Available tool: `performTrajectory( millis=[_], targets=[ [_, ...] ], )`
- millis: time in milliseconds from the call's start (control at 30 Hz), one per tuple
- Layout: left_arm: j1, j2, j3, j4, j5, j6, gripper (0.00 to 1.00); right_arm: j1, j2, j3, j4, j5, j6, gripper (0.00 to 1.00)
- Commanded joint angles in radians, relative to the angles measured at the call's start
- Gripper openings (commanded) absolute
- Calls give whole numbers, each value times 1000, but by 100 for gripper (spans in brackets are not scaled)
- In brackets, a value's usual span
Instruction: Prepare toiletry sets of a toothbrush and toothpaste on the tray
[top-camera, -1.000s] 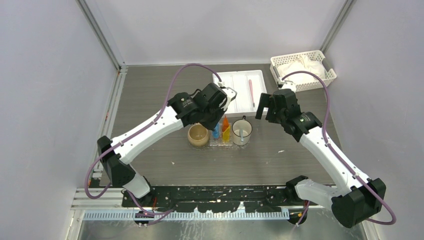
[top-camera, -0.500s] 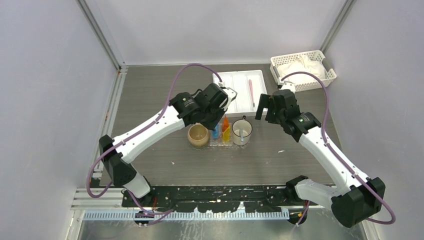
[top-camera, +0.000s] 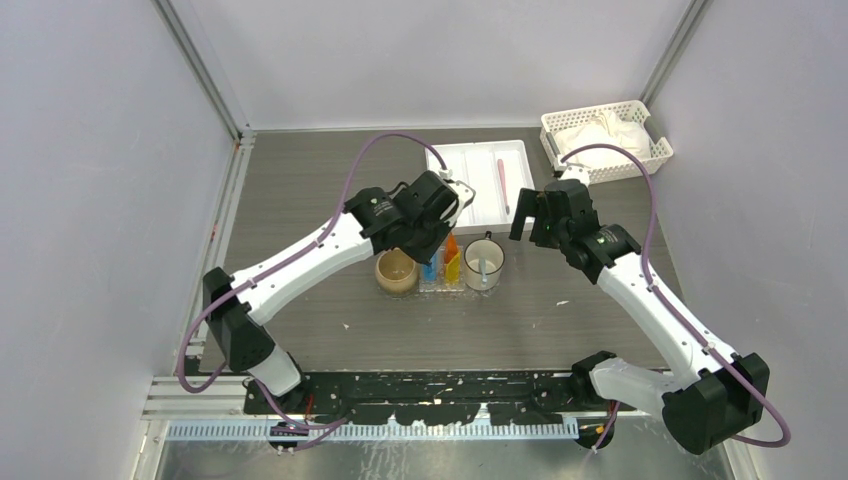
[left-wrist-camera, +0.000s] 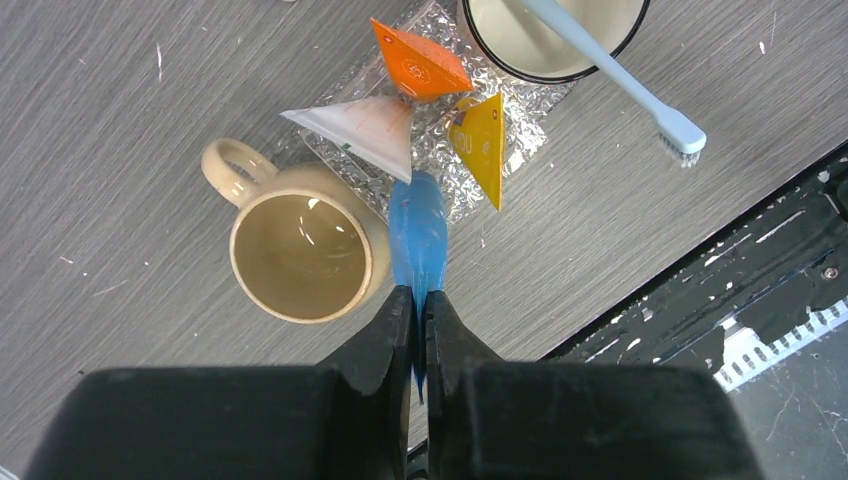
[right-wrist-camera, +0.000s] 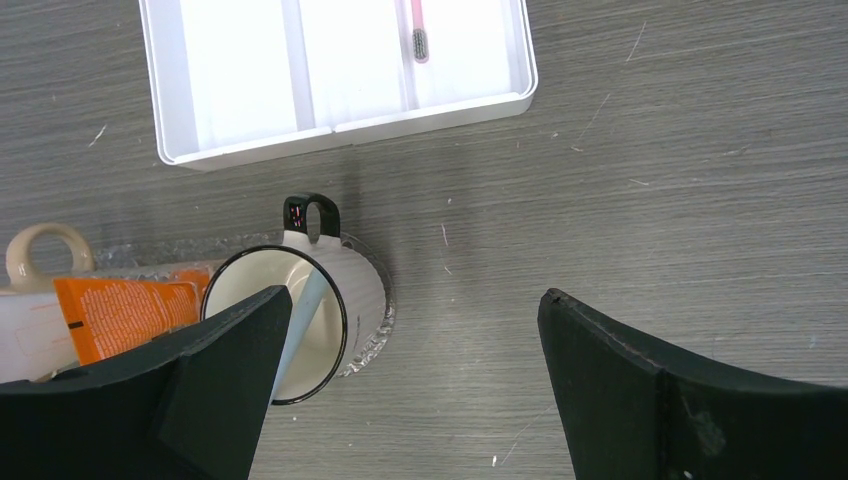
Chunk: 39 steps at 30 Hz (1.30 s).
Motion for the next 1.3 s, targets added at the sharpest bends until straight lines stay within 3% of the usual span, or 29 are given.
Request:
performTrajectory(
  millis=[0, 600, 833, 1100, 1267],
  targets=[
    [6, -6, -9, 62, 15, 4, 1, -2, 4, -4, 44, -1, 6, 100],
    [22, 46, -57, 133, 52, -10, 5, -1, 27, -2, 52, -9, 8, 100],
    [34, 41, -66, 132, 50, -10, 36, 0, 42, -1, 55, -13, 8, 100],
    [50, 27, -53, 128, 48, -2, 33, 0, 62, 8, 60, -6, 10, 100],
    [50, -56, 22, 70, 18, -1, 33, -26, 170, 135, 55, -18, -4, 100]
  ],
)
